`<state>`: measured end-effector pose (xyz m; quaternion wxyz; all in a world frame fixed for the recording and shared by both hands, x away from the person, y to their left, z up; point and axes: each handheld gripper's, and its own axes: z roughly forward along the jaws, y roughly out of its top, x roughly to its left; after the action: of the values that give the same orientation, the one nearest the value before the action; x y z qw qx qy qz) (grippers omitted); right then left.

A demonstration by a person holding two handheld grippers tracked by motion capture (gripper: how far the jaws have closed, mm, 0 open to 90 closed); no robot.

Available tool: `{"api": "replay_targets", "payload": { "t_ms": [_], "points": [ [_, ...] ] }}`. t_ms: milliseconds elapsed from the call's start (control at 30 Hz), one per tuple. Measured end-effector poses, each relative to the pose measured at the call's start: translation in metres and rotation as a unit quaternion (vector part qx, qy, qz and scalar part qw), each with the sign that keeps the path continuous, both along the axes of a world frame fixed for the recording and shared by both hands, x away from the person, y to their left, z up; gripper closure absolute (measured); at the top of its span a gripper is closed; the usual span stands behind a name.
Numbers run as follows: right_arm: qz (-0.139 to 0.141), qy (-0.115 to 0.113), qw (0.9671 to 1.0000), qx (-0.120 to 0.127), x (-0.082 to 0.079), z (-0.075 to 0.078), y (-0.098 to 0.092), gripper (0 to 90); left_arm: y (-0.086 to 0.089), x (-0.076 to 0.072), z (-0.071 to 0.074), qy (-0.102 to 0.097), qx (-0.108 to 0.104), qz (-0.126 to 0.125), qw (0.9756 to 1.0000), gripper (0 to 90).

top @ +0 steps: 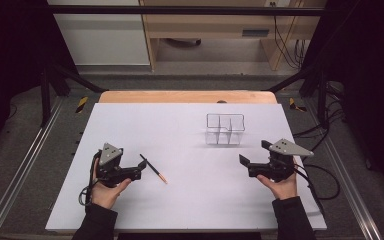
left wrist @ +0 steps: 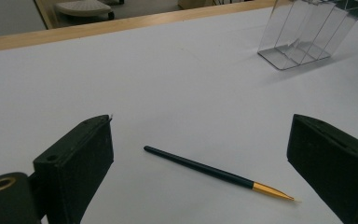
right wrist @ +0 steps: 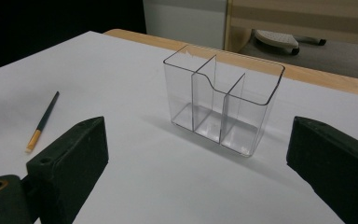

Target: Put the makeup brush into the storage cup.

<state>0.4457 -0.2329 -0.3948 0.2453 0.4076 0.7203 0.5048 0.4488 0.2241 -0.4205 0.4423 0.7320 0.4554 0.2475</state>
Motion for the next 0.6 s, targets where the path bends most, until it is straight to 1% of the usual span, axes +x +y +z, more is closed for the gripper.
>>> {"api": "replay_targets", "payload": {
  "t_ms": [233,400,467,600],
  "points": [
    [-0.006,0.003,1.0,-0.003,0.0,-0.001,0.001,5.9,-0.009,0.006,-0.009,0.011,0.011,0.012,0.9998,7.8],
    [-0.006,0.003,1.0,-0.006,0.0,-0.001,0.001,5.9,-0.016,0.01,-0.015,0.026,0.019,0.015,0.9994,7.9],
    [-0.006,0.004,0.9999,-0.009,0.0,-0.001,0.001,5.8,-0.02,0.011,-0.018,0.026,0.019,0.016,0.9994,8.3],
    [-0.006,0.003,0.9999,-0.011,0.0,-0.001,0.001,5.8,-0.027,0.013,-0.026,0.039,0.026,0.012,0.9988,9.1]
  ]
}}
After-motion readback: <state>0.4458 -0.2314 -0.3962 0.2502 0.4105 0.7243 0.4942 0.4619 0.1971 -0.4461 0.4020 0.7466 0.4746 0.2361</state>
